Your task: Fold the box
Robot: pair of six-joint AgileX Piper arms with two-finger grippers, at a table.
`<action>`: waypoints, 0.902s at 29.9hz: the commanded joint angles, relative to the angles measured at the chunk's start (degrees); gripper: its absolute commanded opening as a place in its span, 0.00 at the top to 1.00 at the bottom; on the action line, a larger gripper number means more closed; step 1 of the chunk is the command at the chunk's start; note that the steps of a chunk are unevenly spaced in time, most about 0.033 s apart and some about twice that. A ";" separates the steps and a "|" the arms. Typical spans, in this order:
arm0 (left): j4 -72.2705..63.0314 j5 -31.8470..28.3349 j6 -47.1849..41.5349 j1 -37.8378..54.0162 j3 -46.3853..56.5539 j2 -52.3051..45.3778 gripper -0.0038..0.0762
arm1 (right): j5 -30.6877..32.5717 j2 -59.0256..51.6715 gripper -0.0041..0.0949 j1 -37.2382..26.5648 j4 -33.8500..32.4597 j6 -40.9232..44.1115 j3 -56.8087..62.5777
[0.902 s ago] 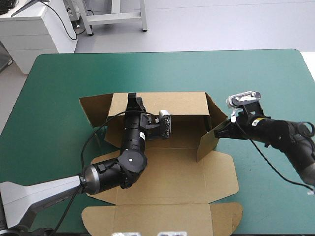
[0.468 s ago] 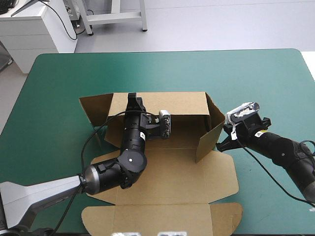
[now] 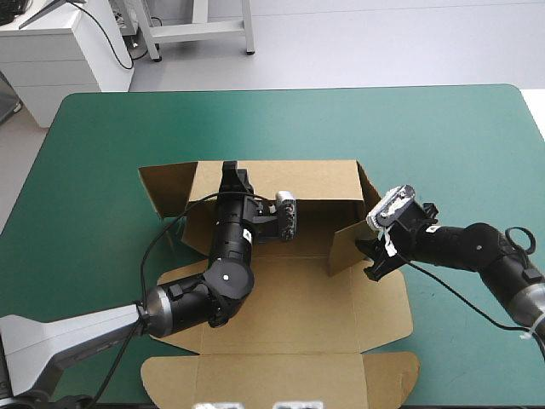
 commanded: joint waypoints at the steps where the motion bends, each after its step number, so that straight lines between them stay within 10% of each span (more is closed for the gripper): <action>1: 3.44 1.94 -0.70 -0.27 -1.37 -2.34 0.96 | -1.51 0.71 0.39 -0.28 5.16 -0.56 -1.99; 27: 3.55 1.42 0.21 -0.27 -1.37 -2.34 0.96 | -2.78 -5.41 0.39 0.08 19.11 -4.20 4.36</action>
